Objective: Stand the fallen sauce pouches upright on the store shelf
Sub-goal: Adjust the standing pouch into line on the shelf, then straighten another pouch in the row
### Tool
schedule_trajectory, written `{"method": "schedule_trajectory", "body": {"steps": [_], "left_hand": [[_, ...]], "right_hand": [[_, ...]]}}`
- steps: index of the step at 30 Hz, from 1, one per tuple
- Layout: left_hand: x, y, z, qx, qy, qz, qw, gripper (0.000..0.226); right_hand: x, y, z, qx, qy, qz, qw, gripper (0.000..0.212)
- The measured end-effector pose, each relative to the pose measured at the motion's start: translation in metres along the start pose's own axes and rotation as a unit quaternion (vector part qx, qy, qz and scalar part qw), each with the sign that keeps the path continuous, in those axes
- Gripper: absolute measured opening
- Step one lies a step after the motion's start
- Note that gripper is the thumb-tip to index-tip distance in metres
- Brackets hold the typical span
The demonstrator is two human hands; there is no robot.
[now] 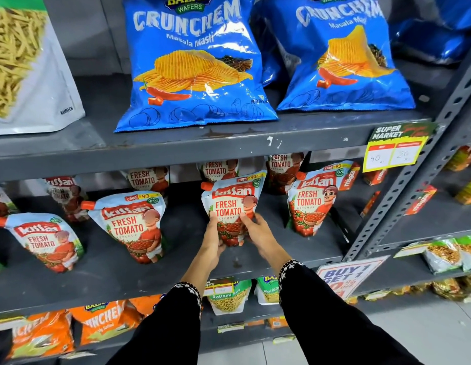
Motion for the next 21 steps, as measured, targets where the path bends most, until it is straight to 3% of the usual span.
{"method": "schedule_trajectory", "body": {"steps": [7, 18, 21], "left_hand": [[0.001, 0.003, -0.005, -0.006, 0.006, 0.008, 1.000, 0.057], [0.064, 0.011, -0.032, 0.010, 0.072, 0.020, 0.997, 0.073], [0.097, 0.017, -0.044, 0.014, 0.074, -0.012, 0.997, 0.072]], "right_hand": [[0.002, 0.005, 0.001, -0.008, 0.015, -0.015, 1.000, 0.050], [-0.034, 0.026, -0.020, -0.006, 0.173, -0.049, 0.984, 0.055], [-0.063, 0.032, -0.033, 0.008, 0.211, -0.044, 0.976, 0.067]]}}
Point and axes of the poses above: each hand's wrist, its own z-axis towards the middle knuckle, its own x-axis out of the back of the hand, y = z × x, the point moved 5 cm from there along z, towards the middle knuckle, and after that the axes turned 3 degrees about -y, right-handed, at the moved point
